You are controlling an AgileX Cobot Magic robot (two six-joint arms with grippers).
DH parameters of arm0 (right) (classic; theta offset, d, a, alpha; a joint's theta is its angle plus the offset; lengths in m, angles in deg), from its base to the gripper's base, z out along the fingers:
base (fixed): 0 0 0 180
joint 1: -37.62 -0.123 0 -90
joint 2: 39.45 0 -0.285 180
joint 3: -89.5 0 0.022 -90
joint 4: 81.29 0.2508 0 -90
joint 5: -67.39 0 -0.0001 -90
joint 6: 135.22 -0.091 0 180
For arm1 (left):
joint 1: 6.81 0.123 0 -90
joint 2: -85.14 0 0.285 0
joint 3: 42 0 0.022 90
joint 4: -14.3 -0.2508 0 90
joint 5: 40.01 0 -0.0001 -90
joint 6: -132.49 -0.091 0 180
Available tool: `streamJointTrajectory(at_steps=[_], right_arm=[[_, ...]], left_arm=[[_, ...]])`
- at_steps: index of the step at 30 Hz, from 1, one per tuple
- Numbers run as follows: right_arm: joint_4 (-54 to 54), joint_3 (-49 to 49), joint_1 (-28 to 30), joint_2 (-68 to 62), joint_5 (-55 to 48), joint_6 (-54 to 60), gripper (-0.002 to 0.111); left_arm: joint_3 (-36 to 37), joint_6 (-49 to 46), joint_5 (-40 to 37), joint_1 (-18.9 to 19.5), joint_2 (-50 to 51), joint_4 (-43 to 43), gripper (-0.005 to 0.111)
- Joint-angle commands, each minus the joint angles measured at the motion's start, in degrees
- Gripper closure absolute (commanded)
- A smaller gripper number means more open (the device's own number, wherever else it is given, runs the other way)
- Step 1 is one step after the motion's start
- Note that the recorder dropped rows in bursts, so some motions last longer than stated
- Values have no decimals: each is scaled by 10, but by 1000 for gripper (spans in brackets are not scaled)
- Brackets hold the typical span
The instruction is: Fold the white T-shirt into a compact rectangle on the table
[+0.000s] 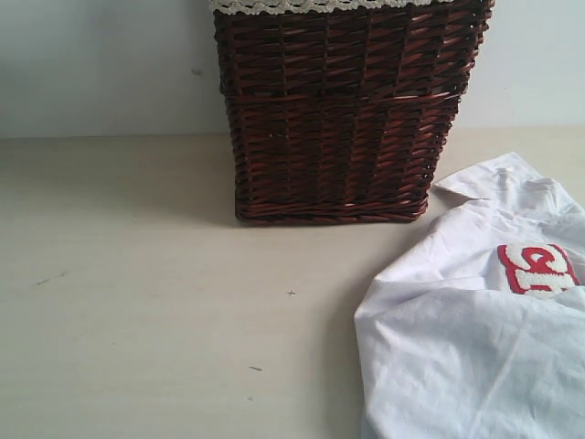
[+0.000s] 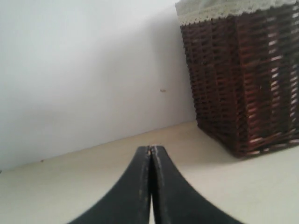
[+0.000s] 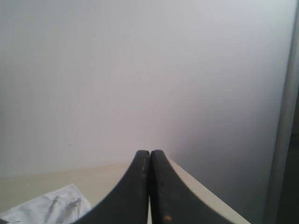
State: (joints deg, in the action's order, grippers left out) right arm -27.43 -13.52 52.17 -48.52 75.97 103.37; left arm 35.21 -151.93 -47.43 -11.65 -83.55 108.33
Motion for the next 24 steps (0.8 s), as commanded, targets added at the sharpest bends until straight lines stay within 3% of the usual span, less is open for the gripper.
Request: streamJointTrajectory(at_steps=[1, 8, 13, 17, 21, 24], right_arm=[[-4, 2, -1, -1, 0, 1, 108], [-4, 2, -1, -1, 0, 1, 108], [-4, 2, -1, -1, 0, 1, 108], [-4, 2, -1, -1, 0, 1, 108], [-4, 2, -1, -1, 0, 1, 108], [-4, 2, -1, -1, 0, 1, 108]], left_arm=[[-20, -35, 20, -3, 99, -8, 107], [-135, 18, 16, -3, 291, 39, 107], [-206, 365, 40, 4, 389, 59, 107], [-247, 534, 35, 5, 498, 59, 107], [-273, 711, -104, 5, 624, 59, 107], [-274, 795, -180, -18, 686, 59, 107]])
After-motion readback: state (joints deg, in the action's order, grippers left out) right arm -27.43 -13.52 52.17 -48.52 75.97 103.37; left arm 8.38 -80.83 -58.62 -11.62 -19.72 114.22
